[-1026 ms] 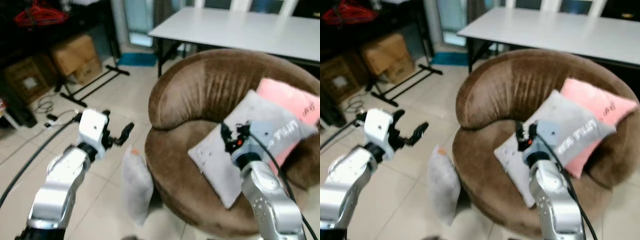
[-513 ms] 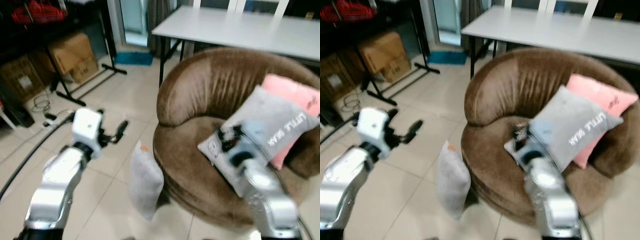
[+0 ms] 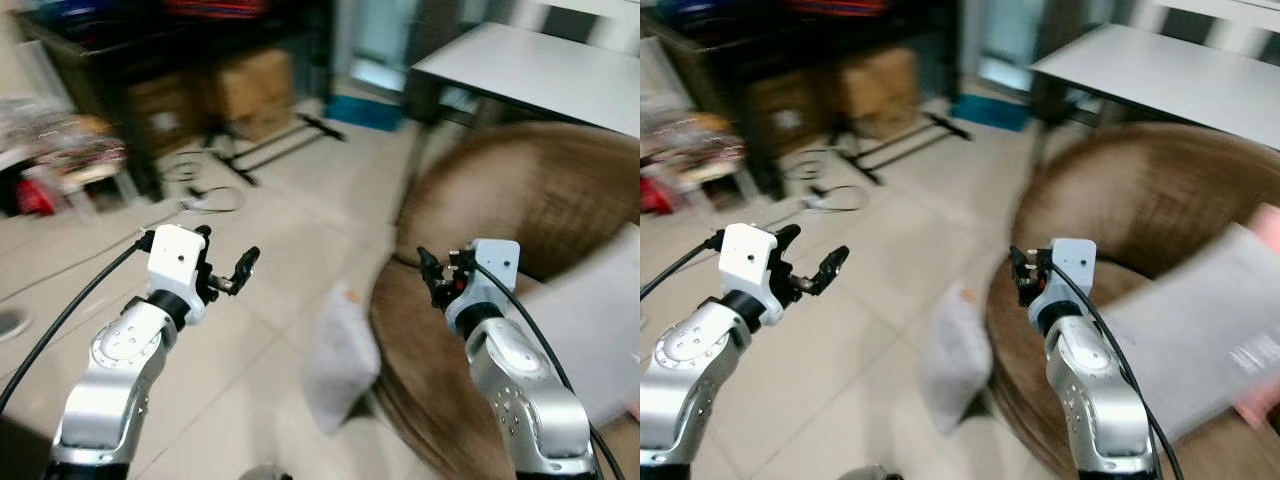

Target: Move the pillow to the sofa from floor

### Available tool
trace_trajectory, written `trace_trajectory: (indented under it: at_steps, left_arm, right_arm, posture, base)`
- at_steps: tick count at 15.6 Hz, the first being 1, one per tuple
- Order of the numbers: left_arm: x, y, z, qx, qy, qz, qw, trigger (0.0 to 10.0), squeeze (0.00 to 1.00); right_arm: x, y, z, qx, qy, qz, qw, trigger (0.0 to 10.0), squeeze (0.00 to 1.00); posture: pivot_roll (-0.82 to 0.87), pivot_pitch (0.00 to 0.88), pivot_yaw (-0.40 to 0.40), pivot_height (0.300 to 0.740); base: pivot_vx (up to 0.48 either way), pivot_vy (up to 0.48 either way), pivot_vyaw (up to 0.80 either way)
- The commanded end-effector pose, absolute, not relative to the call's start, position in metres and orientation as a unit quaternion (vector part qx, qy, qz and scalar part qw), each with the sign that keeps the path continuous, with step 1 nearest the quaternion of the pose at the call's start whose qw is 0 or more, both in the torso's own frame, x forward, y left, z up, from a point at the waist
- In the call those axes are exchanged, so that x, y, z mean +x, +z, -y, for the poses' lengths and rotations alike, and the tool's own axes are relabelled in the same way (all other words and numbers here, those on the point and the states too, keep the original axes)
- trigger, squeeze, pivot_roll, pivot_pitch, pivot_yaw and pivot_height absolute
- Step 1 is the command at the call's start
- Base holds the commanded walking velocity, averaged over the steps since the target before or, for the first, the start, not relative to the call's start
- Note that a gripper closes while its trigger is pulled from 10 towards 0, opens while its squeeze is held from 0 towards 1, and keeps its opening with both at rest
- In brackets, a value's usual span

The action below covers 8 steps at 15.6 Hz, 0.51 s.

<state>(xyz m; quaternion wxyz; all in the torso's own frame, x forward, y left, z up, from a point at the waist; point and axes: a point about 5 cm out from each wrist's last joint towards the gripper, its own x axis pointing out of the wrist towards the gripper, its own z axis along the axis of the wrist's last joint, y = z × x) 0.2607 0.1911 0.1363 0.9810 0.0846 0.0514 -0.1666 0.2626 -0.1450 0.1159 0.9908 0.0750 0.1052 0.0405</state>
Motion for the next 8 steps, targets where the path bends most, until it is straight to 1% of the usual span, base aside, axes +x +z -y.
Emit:
trace_trajectory:
  at_steps: [1,3,8]
  left_arm:
    - [0.2633,0.1399,-0.1855,0.086,-0.182,-0.047,0.979,10.0,0.00]
    - [0.2662,0.1417,-0.1856,0.089,-0.185,-0.044,0.978,10.0,0.00]
    - [0.2647,0.1409,-0.1888,0.094,-0.186,-0.042,0.977,10.0,0.00]
  right_arm:
    - [0.2624,0.1161,0.1476,0.076,0.028,-0.102,0.991,10.0,0.00]
    - [0.2615,0.1150,0.1471,0.061,0.037,-0.107,0.992,10.0,0.00]
    - [0.2611,0.1158,0.1524,0.050,0.036,-0.103,0.993,10.0,0.00]
  posture:
    - [-0.04,0.000,0.042,0.740]
    - [-0.05,0.000,0.053,0.740]
    - [-0.04,0.000,0.044,0.740]
  base:
    - [0.319,0.000,0.00]
    - [0.319,0.000,0.00]
    - [0.319,0.000,0.00]
